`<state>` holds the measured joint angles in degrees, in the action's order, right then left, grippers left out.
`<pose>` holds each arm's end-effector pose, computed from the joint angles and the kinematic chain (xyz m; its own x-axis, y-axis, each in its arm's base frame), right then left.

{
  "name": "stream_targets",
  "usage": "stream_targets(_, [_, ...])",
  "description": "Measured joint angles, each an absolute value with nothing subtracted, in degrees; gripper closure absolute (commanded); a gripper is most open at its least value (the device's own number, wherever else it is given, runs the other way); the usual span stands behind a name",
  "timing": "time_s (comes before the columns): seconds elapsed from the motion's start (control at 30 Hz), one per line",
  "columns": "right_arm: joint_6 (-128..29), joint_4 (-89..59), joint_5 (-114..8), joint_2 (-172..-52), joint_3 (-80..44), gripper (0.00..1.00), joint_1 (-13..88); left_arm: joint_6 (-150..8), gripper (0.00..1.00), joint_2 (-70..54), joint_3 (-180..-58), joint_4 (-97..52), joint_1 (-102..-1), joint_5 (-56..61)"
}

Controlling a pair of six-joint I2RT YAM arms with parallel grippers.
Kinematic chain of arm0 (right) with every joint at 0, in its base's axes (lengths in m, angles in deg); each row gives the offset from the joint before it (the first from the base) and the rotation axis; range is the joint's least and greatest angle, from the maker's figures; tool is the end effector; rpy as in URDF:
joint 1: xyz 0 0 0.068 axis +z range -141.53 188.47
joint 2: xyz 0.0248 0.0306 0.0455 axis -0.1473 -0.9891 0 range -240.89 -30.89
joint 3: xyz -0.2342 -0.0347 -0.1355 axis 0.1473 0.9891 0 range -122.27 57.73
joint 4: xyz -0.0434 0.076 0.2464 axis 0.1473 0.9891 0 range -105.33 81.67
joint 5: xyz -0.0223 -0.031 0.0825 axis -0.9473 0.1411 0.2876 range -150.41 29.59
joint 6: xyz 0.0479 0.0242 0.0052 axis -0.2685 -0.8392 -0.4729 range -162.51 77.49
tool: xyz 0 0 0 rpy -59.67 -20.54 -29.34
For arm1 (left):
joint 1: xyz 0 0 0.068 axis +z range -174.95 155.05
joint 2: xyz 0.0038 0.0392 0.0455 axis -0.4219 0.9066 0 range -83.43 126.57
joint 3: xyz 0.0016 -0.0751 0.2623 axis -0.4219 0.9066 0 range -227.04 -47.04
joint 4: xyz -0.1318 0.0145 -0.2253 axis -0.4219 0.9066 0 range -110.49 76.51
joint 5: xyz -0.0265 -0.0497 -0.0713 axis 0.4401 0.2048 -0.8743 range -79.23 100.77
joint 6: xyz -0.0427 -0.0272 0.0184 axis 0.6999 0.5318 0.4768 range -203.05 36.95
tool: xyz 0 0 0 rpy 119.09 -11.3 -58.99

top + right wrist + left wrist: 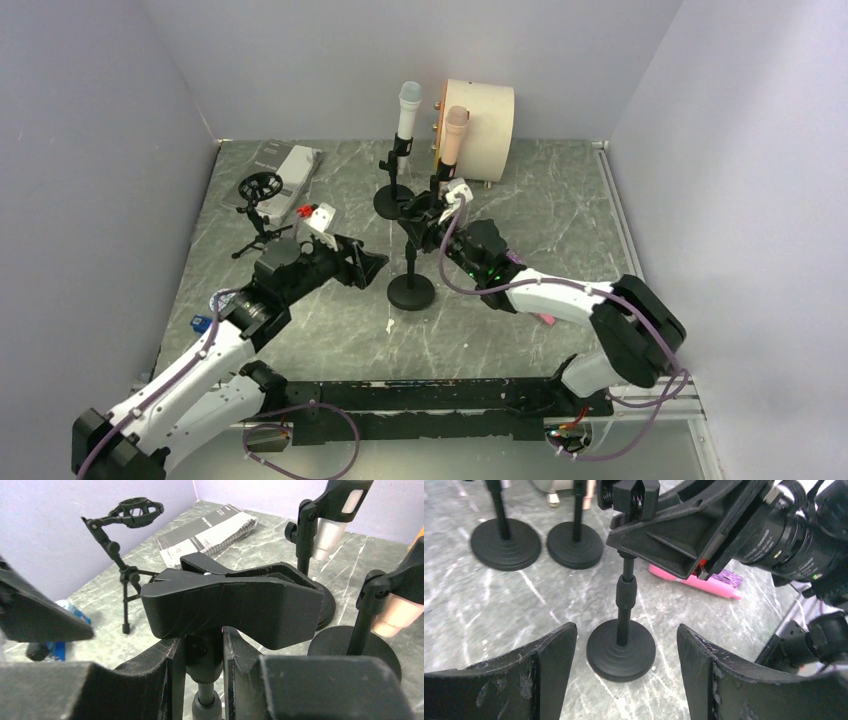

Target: Attach the microphones to the stand

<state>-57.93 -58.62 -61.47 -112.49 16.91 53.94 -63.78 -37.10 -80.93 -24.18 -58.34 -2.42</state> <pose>0.2219 0.2246 0.2649 -0.1564 0.2200 -0.9629 -0.6828 0.6803 0.2663 0.1602 -0.1152 0.2938 -0.3589 -0.1482 -0.9215 0.6415 0.6780 -0.3588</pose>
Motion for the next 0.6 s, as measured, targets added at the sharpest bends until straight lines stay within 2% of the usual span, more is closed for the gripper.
stream_targets(0.07, [-56.66,-61.68,-61.61,-115.22,16.93,0.99,54.1,-63.65,0.21,-39.31,-81.02,-21.6,-58.34,0.64])
stream_targets(0.13, [-55.68,-66.51,-62.09,-118.0,16.93,0.95,54.53,-63.52,0.2,-40.68,-81.52,-18.54,-58.34,3.57])
stream_targets(0.2, [-54.74,-70.23,-62.89,-120.12,16.85,0.86,55.36,-63.34,0.18,-41.19,-82.49,-15.96,-58.34,5.93])
stream_targets(0.33, [-53.23,-75.41,-65.15,-123.05,16.61,0.61,56.92,-63.36,0.14,-41.23,-85.0,-12.0,-58.34,8.24])
stream_targets(0.53, [-53.58,-78.53,-68.32,-122.22,20.32,0.42,57.96,-64.22,0.13,-40.77,-89.26,-9.25,-58.34,9.18])
stream_targets(0.6, [-54.24,-77.92,-69.3,-120.54,22.29,0.39,58.05,-64.59,0.13,-39.98,-90.44,-9.01,-58.34,9.05])
